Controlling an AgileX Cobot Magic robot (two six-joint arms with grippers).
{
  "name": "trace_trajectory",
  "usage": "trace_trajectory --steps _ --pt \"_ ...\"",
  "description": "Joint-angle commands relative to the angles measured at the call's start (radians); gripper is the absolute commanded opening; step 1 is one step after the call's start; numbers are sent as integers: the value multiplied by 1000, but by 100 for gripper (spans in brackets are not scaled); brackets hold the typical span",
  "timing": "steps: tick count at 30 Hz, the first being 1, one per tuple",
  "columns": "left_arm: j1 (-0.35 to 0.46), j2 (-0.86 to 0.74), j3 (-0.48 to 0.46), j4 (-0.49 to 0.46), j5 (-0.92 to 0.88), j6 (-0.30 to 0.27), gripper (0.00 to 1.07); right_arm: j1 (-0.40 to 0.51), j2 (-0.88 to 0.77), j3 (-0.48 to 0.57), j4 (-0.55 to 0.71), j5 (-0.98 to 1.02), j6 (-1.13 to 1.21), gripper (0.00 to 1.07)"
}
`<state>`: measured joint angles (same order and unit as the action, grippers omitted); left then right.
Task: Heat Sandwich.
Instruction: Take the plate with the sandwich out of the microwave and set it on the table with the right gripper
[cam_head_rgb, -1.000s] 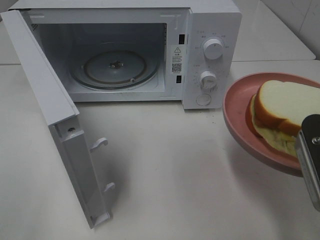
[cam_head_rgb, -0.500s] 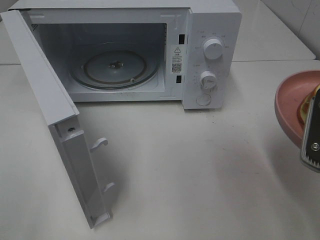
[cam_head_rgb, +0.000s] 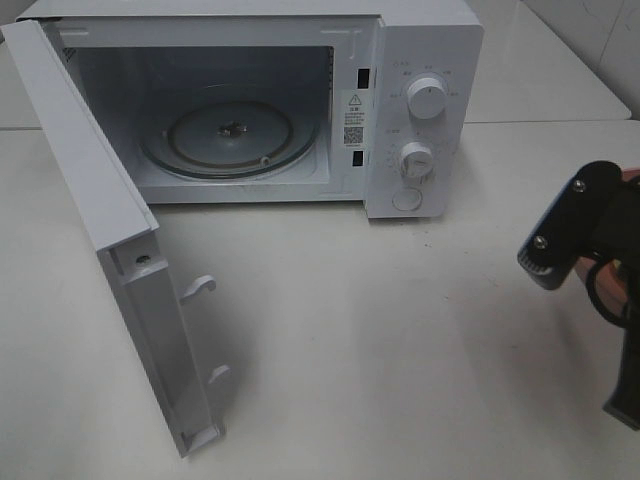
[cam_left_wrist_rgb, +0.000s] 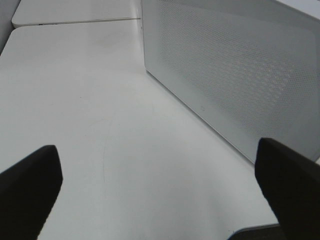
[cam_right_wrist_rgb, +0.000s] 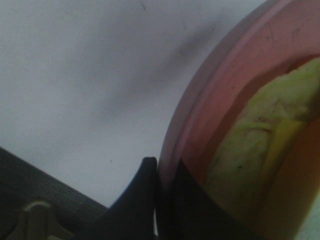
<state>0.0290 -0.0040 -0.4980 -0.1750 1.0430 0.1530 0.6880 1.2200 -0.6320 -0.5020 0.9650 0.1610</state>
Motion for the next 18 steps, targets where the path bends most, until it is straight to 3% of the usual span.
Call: trace_trajectory --steps 1,11,18 --pt "3 -27 3 -1 -12 -6 104 -2 59 -45 -48 4 101 0" --pt "3 -27 3 -1 -12 -6 104 -5 206 -143 -98 9 294 0" --pt "3 -27 3 -1 -12 -6 104 -87 264 -183 -100 -15 297 0"
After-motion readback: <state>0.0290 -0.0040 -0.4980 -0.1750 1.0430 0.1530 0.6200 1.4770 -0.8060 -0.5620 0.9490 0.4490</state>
